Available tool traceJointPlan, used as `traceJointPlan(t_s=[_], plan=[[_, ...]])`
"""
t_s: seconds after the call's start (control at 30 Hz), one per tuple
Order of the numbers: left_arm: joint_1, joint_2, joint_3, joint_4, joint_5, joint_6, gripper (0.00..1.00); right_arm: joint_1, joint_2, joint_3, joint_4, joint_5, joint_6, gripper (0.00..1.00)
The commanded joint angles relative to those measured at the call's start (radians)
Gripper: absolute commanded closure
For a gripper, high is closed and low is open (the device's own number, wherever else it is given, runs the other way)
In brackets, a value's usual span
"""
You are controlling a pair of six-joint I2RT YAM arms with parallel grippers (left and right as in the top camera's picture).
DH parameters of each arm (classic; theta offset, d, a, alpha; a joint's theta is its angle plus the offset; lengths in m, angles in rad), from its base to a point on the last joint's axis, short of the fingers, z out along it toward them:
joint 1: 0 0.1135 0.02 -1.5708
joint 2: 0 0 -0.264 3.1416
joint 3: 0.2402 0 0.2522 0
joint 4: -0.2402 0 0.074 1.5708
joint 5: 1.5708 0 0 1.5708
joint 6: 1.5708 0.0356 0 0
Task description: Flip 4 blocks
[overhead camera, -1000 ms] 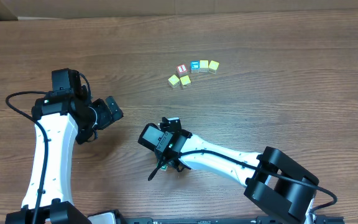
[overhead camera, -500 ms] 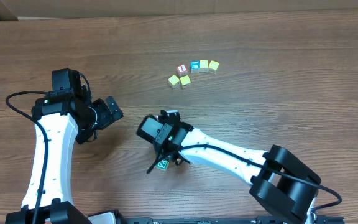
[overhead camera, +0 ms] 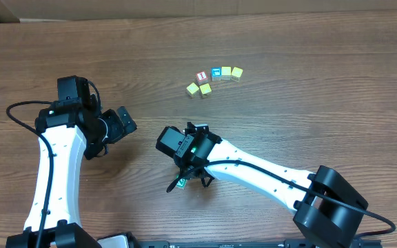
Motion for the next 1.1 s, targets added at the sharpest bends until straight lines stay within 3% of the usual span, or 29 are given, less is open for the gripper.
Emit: traceJointPlan(t_s=[0.0,0.3,0.63,1.07], plan=[[0.003,0.003,-0.005,0.003,-0.003,0.001,0.00,-0.005,-0.023,-0.055,0.013,-0.042,0.017,0.51],[0.003,0.004,-0.005,0.003,-0.003,0.001,0.00,-0.046,-0.023,-0.144,0.092,-0.037,0.028,0.58],[0.003,0.003,-0.005,0.003,-0.003,0.001,0.00,-0.060,-0.023,-0.169,0.094,-0.090,0.030,0.77],[0.003,0.003,-0.005,0.003,-0.003,0.001,0.00,-0.065,-0.023,-0.196,0.192,-0.124,0.044,0.79]])
